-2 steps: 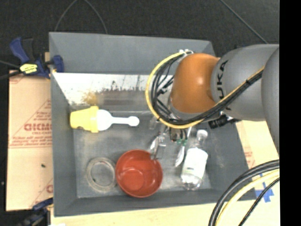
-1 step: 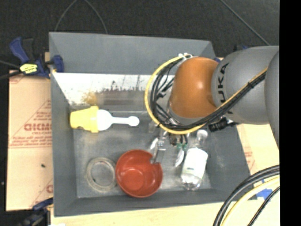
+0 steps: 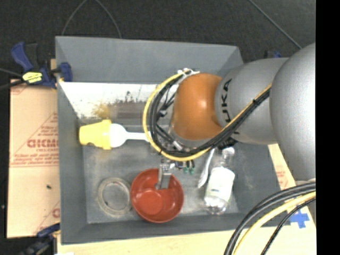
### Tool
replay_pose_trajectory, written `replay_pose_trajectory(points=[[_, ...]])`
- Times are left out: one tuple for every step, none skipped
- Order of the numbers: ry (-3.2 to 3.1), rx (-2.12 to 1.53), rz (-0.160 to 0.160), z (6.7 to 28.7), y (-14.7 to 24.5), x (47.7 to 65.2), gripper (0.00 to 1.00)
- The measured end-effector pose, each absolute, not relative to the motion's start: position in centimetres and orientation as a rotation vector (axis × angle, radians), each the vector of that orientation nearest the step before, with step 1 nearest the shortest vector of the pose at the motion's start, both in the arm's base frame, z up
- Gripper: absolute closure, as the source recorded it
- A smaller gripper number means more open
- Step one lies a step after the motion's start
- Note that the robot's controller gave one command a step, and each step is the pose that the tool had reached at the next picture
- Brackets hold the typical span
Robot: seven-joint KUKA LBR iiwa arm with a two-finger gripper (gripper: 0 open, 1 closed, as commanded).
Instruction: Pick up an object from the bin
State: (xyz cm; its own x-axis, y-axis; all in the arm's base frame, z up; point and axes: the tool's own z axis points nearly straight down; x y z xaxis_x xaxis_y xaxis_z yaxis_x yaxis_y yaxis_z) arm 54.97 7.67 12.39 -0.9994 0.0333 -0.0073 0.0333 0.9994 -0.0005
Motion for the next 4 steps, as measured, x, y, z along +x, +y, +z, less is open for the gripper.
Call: replay_pose_trajectory(points=[[3.134, 0.041, -0.001, 12.4, 7.5, 55.0, 0.0], [3.131, 0.036, 0.001, 11.9, 9.3, 58.2, 0.0], [3.129, 0.025, 0.0, 11.7, 9.2, 58.1, 0.0], [3.111, 0.21, 0.005, 20.9, 8.3, 58.5, 0.0]])
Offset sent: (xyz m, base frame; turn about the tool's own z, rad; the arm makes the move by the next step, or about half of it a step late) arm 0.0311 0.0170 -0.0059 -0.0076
